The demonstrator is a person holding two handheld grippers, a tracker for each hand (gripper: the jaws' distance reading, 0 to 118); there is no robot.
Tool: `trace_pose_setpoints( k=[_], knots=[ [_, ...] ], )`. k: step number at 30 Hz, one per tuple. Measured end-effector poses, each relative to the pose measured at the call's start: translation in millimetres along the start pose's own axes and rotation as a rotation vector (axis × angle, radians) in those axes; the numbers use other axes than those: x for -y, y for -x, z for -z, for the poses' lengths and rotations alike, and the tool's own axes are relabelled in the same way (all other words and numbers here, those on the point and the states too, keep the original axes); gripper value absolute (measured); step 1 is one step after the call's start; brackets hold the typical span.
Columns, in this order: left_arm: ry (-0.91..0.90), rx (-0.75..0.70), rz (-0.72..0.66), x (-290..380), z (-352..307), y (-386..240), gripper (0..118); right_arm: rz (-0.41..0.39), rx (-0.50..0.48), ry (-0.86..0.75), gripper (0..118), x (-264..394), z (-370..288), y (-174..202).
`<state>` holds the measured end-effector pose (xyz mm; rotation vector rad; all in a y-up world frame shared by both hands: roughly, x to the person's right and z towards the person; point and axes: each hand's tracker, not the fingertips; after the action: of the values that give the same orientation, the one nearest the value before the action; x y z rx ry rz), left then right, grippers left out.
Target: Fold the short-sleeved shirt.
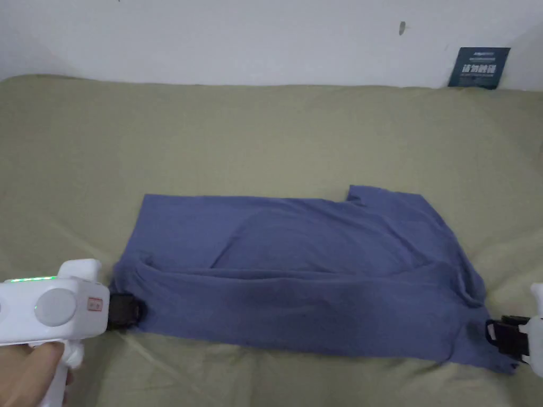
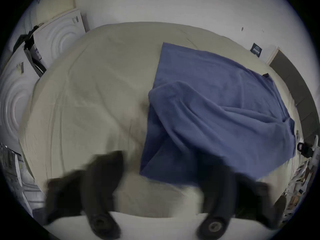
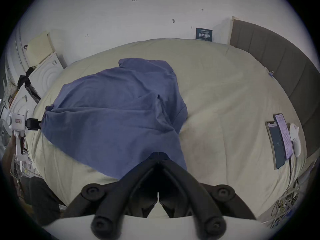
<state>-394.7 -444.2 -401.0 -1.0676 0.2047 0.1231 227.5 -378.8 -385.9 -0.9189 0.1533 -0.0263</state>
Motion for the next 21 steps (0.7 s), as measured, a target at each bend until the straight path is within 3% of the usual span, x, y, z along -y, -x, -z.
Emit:
trace_pose_setpoints(
  k=[1, 2, 4, 5, 7, 8, 9, 12, 14, 15, 16, 18, 21],
  knots=[
    [-0.009, 0.017, 0.012, -0.1, 2.9, 2.2, 53, -0.002, 0.006, 0.001, 1, -0.3, 0.2, -1.4],
    [-0.012, 0.030, 0.040, 1.0, 2.6, -0.2, 19, -0.002, 0.008, 0.003, 1, 0.8, 1.0, -3.6],
    [-0.026, 0.020, 0.077, 8.7, -39.5, -34.2, 12, 0.013, 0.011, -0.002, 4, -0.5, -0.1, -7.0],
    [-0.025, 0.018, 0.070, 12.8, -50.5, -43.9, 12, 0.027, 0.011, -0.006, 17, -2.0, 0.0, -9.3],
    [-0.010, 0.041, 0.037, 20.0, -59.1, -50.2, 12, 0.065, 0.016, -0.018, 84, -3.7, 6.8, -12.9],
    [-0.009, 0.053, 0.013, 6.6, -44.7, -29.3, 12, 0.067, 0.003, -0.008, 95, -4.1, 10.8, -10.7],
    [-0.009, 0.062, -0.002, 2.6, -42.2, -22.5, 12, 0.060, -0.004, 0.013, 95, -4.7, 17.9, -10.3],
    [-0.020, 0.051, 0.006, 2.5, -41.2, -21.6, 12, 0.024, -0.001, 0.148, 93, 6.4, 39.9, 1.9],
    [-0.017, 0.047, 0.010, 1.6, -40.5, -21.4, 12, 0.020, -0.027, 0.169, 68, 13.8, 44.5, 1.2],
    [-0.014, 0.055, 0.006, 1.2, -40.5, -21.3, 12, -0.031, 0.065, 0.104, 58, 16.0, 36.3, -0.7],
    [-0.015, 0.053, 0.006, 3.9, -41.7, -23.0, 12, -0.014, 0.008, 0.102, 14, 16.1, 29.7, -1.6],
    [-0.019, 0.055, 0.013, 4.4, -45.6, -23.3, 12, 0.072, -0.040, 0.061, 11, 14.9, 17.0, -12.9],
    [-0.036, 0.040, 0.025, 8.9, -58.8, -23.4, 12, 0.011, -0.023, 0.046, 11, 11.9, 3.1, -7.3]
  ],
)
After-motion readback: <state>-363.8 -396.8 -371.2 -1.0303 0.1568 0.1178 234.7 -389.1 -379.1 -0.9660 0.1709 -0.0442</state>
